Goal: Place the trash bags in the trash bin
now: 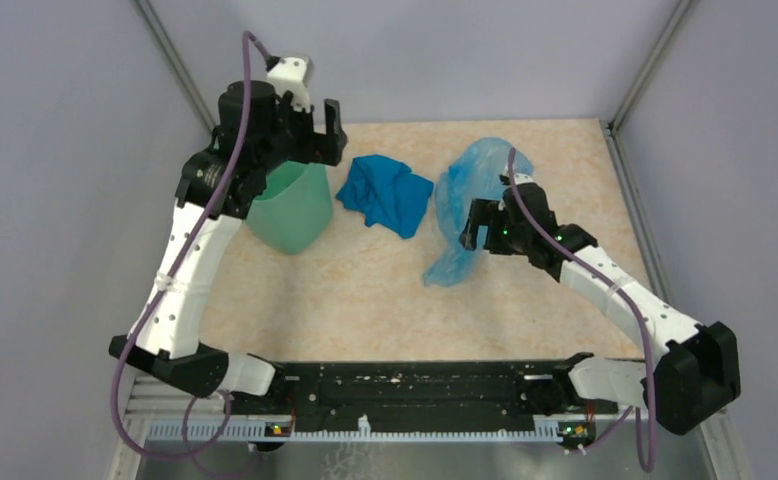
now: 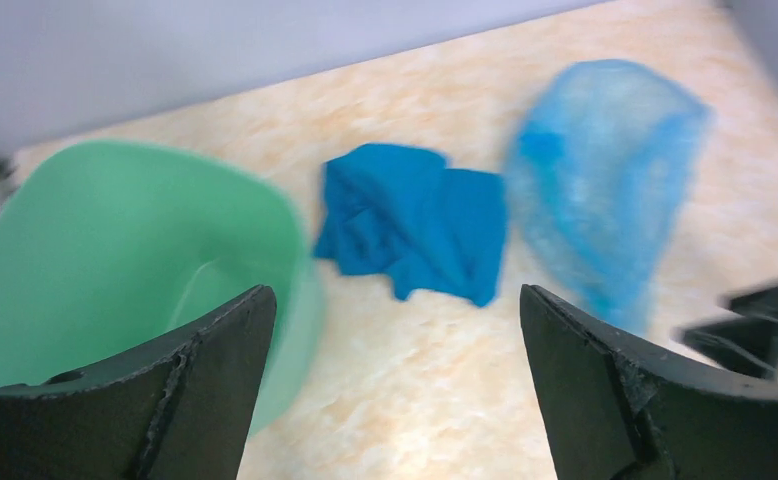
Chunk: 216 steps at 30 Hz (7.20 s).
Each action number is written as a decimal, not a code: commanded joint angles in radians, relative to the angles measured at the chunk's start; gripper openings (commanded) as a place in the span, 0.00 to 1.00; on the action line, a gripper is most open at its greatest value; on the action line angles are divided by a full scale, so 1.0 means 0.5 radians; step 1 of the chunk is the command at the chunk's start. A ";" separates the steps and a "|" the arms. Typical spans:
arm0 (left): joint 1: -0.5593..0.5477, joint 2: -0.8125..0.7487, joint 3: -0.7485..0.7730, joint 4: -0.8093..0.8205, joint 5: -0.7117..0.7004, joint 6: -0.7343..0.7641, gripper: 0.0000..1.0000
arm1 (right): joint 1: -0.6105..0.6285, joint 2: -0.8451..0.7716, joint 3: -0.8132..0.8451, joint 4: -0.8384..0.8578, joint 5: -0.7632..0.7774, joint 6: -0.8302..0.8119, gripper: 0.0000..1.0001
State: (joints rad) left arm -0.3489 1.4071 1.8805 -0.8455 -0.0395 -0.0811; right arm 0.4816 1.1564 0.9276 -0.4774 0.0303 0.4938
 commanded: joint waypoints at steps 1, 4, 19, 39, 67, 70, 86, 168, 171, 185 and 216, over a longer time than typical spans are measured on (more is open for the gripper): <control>-0.343 -0.065 -0.090 0.208 0.146 -0.086 0.97 | 0.129 0.144 0.062 0.175 0.120 0.094 0.89; -0.430 -0.090 -0.273 0.327 0.199 -0.202 0.94 | 0.222 0.232 0.075 0.201 0.271 0.165 0.85; -0.453 -0.051 -1.306 1.098 0.401 -0.781 0.92 | 0.273 0.560 -0.003 0.474 0.778 0.319 0.73; -0.436 0.390 -1.590 1.578 0.898 -1.192 0.93 | 0.276 -0.275 -0.470 0.455 0.261 0.412 0.00; -0.585 1.094 -1.489 2.114 0.959 -1.614 0.69 | 0.295 -0.771 -0.571 -0.107 0.347 0.571 0.00; -0.618 1.159 -1.442 2.141 0.960 -1.633 0.67 | 0.294 -0.757 -0.534 -0.134 0.388 0.543 0.00; -0.412 0.923 -0.973 1.466 0.672 -1.095 0.00 | 0.293 -0.733 -0.365 -0.314 0.529 0.458 0.00; -1.263 -0.106 -0.869 0.817 0.072 -0.660 0.00 | 0.356 0.398 1.352 -0.428 0.060 -0.152 0.02; -1.122 -0.075 -0.915 0.749 0.009 -0.769 0.00 | 0.357 0.398 1.341 -0.434 0.057 -0.141 0.17; -0.700 -0.092 -1.161 0.880 0.325 -0.887 0.00 | 0.357 -0.099 0.974 -0.607 0.439 -0.191 0.80; -0.581 -0.080 -1.188 0.914 0.499 -0.878 0.00 | 0.358 -0.312 0.098 -0.323 0.514 -0.200 0.40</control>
State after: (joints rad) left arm -0.6437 1.3788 1.2823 -0.4271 0.1940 -0.5251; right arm 0.6525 0.9833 0.9752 -0.7166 0.2485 0.4015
